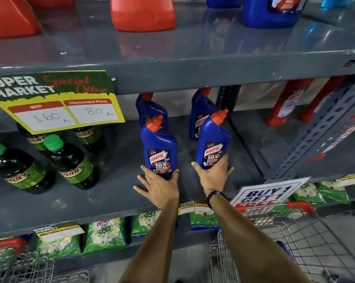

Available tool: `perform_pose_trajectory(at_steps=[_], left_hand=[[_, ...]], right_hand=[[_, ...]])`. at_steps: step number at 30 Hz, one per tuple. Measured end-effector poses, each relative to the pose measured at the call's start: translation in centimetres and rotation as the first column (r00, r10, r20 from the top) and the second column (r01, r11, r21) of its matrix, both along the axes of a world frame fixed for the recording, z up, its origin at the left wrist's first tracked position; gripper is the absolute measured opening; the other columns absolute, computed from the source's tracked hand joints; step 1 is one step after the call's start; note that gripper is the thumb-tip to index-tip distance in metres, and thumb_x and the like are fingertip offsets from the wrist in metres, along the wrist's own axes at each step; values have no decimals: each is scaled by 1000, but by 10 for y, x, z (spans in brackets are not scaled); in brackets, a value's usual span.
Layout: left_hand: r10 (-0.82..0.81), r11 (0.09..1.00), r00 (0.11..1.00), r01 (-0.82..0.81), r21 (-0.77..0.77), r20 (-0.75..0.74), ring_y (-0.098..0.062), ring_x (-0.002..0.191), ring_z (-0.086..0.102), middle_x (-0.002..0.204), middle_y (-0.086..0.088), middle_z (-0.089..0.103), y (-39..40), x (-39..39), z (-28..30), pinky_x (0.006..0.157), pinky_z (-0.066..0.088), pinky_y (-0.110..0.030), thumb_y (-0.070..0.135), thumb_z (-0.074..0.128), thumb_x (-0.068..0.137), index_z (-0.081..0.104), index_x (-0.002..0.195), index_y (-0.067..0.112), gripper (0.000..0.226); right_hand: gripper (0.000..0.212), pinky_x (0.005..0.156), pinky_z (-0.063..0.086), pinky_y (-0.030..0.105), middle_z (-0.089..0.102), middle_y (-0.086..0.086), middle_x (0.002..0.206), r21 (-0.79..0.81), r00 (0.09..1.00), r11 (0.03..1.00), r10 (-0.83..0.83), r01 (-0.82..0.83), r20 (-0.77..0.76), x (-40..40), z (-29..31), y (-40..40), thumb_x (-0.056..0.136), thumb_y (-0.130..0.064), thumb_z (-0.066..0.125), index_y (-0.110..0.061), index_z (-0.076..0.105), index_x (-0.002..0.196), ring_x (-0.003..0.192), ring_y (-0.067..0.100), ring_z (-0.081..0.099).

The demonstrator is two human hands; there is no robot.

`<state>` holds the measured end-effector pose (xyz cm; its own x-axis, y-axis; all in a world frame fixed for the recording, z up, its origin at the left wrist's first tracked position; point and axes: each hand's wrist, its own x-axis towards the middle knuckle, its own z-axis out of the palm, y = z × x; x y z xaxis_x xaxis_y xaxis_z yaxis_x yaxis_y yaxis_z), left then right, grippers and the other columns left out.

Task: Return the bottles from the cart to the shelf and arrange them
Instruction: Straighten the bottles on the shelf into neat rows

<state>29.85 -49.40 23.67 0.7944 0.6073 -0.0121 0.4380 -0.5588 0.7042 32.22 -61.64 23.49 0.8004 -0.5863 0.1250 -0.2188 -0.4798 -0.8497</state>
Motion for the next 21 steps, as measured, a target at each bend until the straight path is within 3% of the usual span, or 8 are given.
perform_pose_trajectory(at_steps=[6, 21], left_hand=[[34, 998, 999, -34, -54, -6, -31, 145, 14, 150, -15, 36, -2, 3, 4, 116, -7, -53, 59, 70, 63, 9, 146, 3, 117], [27, 999, 1000, -27, -39, 2, -32, 145, 15, 148, -15, 39, -2, 3, 1, 116, -6, -53, 59, 68, 66, 15, 143, 3, 109]], right_hand=[[121, 117, 5, 50, 43, 19, 141, -4, 1000, 1000, 24, -24, 9, -2, -1, -2, 53, -48, 82, -4, 14, 142, 134, 32, 37], [96, 118, 13, 51, 58, 14, 120, -32, 1000, 999, 8, -8, -4, 1, -2, -6, 50, -42, 83, -3, 37, 125, 115, 30, 53]])
